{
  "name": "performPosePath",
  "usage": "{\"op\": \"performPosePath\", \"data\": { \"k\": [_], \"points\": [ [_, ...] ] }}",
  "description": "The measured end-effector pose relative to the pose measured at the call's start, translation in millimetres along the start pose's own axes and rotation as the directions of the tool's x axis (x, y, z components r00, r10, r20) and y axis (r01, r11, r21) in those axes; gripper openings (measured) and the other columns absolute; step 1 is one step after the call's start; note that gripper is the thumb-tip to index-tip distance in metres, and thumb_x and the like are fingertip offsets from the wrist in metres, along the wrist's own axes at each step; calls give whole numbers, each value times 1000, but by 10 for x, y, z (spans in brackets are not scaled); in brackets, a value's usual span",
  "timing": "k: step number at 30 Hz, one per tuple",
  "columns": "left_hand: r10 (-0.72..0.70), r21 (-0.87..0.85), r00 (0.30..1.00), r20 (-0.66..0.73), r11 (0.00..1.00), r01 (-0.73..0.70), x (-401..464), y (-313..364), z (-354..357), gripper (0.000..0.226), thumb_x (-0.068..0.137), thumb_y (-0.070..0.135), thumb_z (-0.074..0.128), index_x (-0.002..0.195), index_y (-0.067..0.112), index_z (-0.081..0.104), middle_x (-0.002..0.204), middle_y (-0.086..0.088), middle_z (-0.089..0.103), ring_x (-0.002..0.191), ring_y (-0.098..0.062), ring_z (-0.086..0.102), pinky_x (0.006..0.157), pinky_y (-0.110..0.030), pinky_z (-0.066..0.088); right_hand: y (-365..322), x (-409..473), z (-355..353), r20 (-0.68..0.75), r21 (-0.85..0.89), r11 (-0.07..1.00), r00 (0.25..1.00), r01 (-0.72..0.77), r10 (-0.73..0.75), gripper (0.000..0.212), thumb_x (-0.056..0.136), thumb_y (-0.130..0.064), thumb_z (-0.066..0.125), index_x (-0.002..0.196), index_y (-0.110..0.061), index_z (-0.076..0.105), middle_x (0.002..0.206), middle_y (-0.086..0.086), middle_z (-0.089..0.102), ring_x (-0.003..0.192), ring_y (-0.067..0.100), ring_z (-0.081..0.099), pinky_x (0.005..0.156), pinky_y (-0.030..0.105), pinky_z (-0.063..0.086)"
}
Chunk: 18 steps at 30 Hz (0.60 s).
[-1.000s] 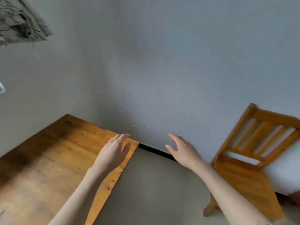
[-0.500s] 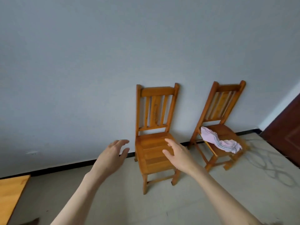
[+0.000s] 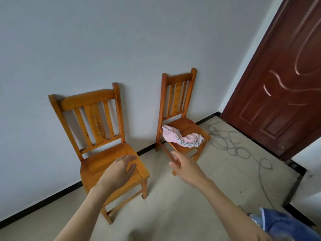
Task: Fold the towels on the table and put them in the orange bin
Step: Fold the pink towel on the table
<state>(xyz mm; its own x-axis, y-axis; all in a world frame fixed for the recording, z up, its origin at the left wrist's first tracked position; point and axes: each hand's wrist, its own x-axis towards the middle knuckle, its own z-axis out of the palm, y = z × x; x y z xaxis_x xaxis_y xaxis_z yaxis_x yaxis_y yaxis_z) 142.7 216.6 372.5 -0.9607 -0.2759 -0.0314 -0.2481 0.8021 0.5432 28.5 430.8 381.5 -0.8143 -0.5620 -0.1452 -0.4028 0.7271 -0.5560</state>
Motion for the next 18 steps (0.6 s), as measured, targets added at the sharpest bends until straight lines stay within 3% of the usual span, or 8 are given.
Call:
{"op": "performPosePath", "data": {
  "k": [8, 14, 18],
  "points": [
    [51, -33, 980, 193, 998, -45, 1544, 202, 518, 36, 97, 31, 44, 131, 22, 47, 136, 2, 50, 121, -14, 50, 96, -20, 39, 775, 1147, -300, -33, 45, 986, 987, -158, 160, 48, 94, -34, 47, 139, -21, 40, 131, 0, 52, 123, 17, 47, 96, 28, 36],
    [76, 10, 937, 342, 996, -85, 2707, 172, 880, 36, 98, 29, 43, 133, 22, 46, 138, 4, 48, 123, -14, 48, 101, -23, 38, 1163, 1990, -468, 0, 69, 961, 964, -266, 267, 44, 95, -31, 47, 138, -20, 42, 138, 2, 50, 128, 19, 45, 105, 34, 38],
    [38, -16, 887, 460, 999, -34, 3253, 213, 1250, 34, 97, 26, 44, 130, 19, 49, 132, 1, 55, 119, -14, 51, 102, -27, 40, 1554, 2368, -552, 37, 62, 946, 948, -318, 316, 46, 95, -28, 47, 139, -18, 39, 140, 4, 48, 129, 20, 44, 103, 33, 35]
  ]
}}
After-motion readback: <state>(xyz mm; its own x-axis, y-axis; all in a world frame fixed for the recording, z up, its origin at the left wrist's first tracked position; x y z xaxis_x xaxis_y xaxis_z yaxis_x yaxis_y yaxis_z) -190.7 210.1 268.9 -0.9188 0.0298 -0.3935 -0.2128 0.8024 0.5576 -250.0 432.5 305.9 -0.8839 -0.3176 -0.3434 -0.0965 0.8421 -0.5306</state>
